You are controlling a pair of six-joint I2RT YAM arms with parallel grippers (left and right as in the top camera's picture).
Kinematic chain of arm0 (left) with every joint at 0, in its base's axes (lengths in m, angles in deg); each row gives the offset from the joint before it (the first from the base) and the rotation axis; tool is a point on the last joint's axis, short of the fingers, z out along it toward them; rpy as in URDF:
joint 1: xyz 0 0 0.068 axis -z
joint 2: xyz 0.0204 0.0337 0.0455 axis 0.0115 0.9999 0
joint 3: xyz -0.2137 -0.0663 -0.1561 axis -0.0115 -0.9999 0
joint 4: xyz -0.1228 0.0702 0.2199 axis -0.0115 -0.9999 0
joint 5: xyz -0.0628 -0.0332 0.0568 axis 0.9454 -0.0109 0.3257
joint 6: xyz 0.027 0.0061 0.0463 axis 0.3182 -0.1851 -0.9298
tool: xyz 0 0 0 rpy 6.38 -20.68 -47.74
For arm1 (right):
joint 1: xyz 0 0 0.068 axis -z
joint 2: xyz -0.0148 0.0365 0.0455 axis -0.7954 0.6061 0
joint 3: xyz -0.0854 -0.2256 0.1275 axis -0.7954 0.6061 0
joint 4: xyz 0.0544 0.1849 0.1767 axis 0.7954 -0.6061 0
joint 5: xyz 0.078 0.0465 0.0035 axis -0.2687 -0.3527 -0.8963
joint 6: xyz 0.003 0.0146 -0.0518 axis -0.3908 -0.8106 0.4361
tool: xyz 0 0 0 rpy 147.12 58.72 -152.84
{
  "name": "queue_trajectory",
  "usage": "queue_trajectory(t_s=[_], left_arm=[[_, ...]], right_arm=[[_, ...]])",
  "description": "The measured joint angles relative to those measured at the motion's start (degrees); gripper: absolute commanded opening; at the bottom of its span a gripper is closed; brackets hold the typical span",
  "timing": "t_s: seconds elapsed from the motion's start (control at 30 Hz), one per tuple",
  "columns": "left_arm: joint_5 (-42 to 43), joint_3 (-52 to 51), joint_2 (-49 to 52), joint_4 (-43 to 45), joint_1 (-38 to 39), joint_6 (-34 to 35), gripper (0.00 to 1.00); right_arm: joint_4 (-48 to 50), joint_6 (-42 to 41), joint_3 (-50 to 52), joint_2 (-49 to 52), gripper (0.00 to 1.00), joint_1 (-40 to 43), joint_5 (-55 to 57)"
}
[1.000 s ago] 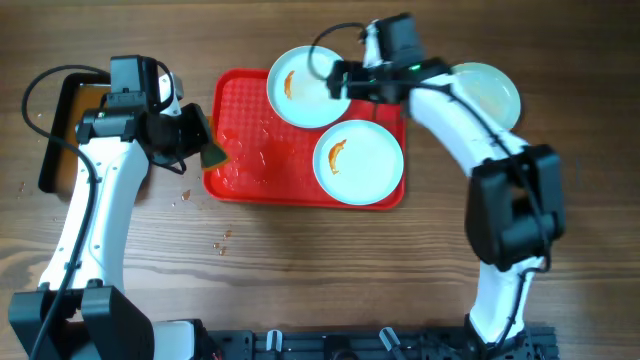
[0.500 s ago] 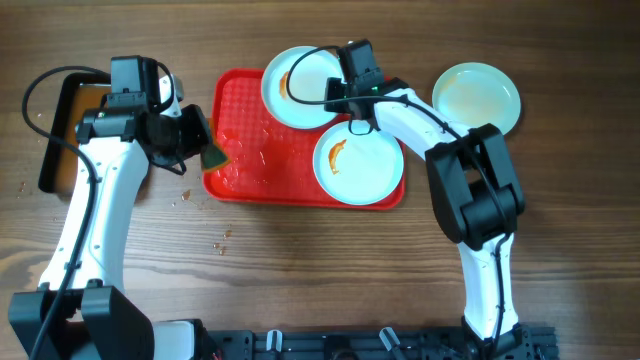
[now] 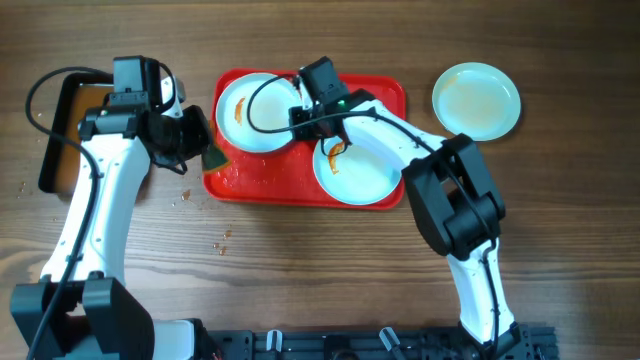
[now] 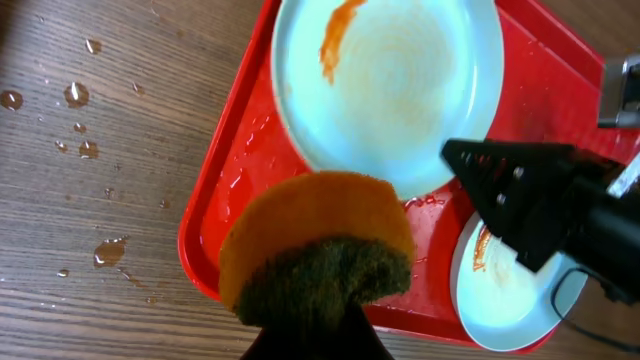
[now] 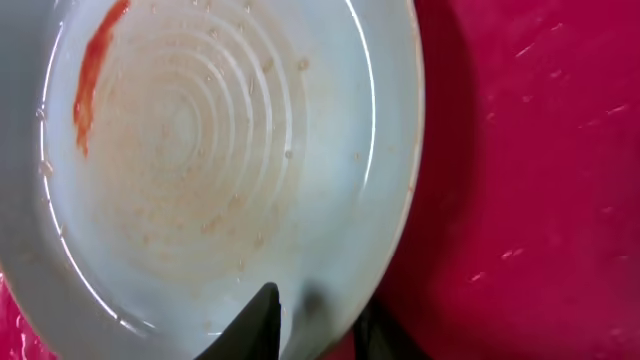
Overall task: Clean dirty plates on tray and stack at the side
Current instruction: 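Move the right gripper back to grasp the top sauced plate's rim, then scrub the top plate with the sponge in the left gripper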
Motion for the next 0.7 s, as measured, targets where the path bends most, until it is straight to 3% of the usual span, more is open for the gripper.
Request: queue_trajectory(t_s=[0.13, 0.23, 0.37, 0.53, 0.7], left_arm=[[0.0, -0.2, 1.0, 0.1, 0.0, 0.0, 0.04], [0.0, -0.2, 1.3, 0.6, 0.0, 0.0, 0.04], [0.0, -0.2, 1.4, 1.0, 0.0, 0.0, 0.04], [0.0, -0.2, 1.4, 1.0, 0.0, 0.0, 0.04], [0.0, -0.3, 1.5, 1.2, 0.0, 0.0, 0.04]], right_arm=[[-8.0, 2.5, -1.6, 0.0, 0.16, -1.0, -0.9], [-12.6, 3.0, -1.9, -0.3, 0.24, -1.0, -2.5], [-16.3, 6.0, -2.2, -0.6, 0.28, -1.3, -5.2], [-12.7, 6.6, -1.9, -0.8, 0.38, -1.4, -5.6], [-7.1, 8.9, -1.7, -0.8, 0.37, -1.4, 0.5]])
